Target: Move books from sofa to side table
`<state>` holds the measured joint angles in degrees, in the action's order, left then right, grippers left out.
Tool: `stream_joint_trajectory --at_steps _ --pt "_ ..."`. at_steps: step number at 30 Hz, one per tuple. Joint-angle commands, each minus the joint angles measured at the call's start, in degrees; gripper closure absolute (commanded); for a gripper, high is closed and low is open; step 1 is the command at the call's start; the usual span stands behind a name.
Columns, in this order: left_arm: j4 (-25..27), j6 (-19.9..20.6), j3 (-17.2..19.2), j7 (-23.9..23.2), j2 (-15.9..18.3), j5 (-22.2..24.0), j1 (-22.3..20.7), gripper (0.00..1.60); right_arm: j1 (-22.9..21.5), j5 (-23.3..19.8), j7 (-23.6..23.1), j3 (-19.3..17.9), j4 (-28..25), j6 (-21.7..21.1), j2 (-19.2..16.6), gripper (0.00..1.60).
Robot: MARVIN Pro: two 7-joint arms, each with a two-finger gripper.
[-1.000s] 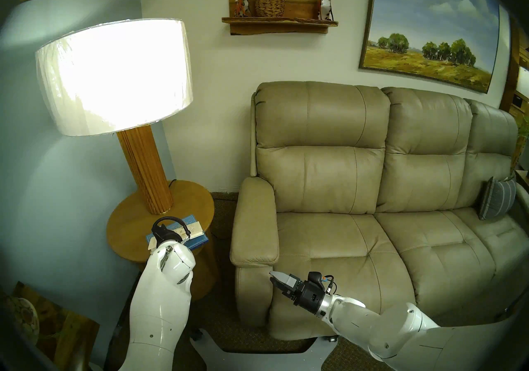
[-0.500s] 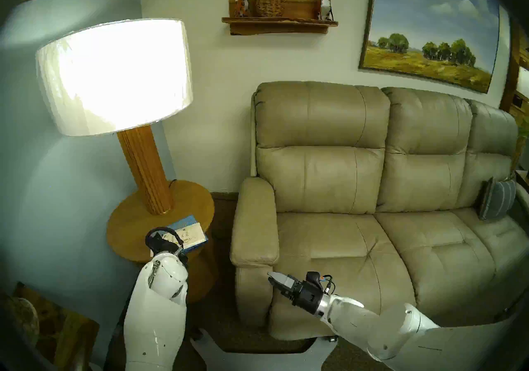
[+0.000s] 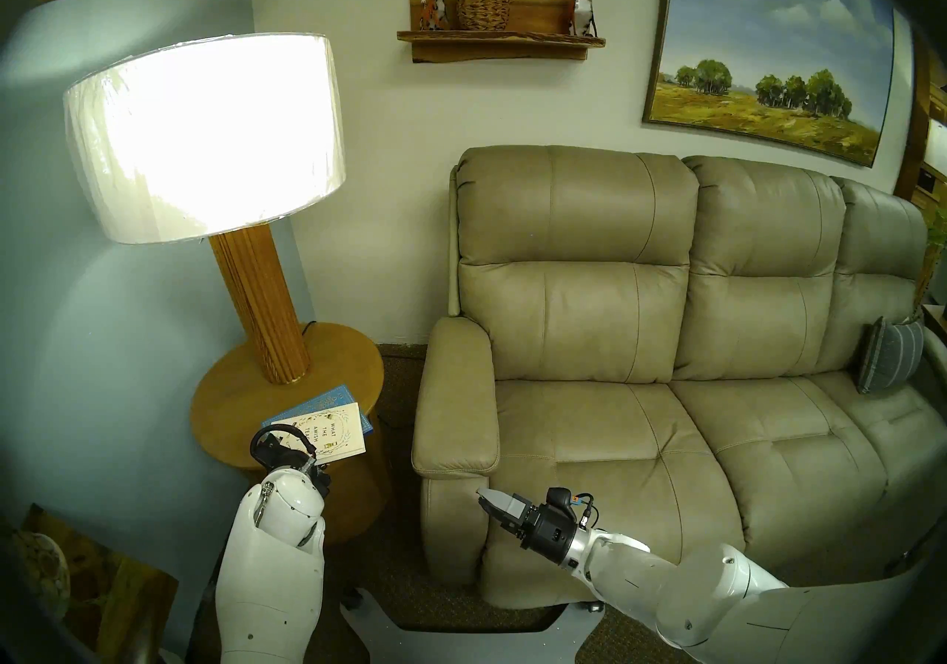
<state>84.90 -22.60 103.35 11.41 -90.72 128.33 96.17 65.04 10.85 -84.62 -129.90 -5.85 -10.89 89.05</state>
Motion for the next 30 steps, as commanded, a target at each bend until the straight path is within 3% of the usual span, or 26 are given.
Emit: stream_joint_trajectory --at_steps 1,8,12,20,24,30 --pt "1.5 1.8 -1.2 -0.9 1.2 -0.7 -2.6 0.00 -0.1 -0.8 -0.4 0.5 0.1 -0.1 0.5 0.00" --pt "0.5 2.1 -1.1 -0.6 1.7 -0.3 -3.8 0.00 -0.1 -1.5 -0.4 1.2 0.1 0.0 0.5 0.00" --pt "4.1 3.3 -2.5 -1.6 0.6 -0.8 -0.5 0.00 -0.2 -2.0 -0.4 1.5 0.1 0.0 0.5 0.00" --pt "9.0 2.1 -4.3 -2.8 -1.8 -0.6 6.6 0.00 -0.1 -2.5 -0.4 2.1 0.1 0.1 0.4 0.00" --pt "8.4 1.7 -3.1 -2.6 -2.6 0.0 7.4 0.00 0.1 -3.0 -0.4 2.6 0.1 0.1 0.5 0.00" --pt "10.8 5.2 -4.4 -4.4 -3.3 0.0 11.2 0.00 0.4 -3.6 -0.4 3.2 0.1 0.6 0.5 0.00"
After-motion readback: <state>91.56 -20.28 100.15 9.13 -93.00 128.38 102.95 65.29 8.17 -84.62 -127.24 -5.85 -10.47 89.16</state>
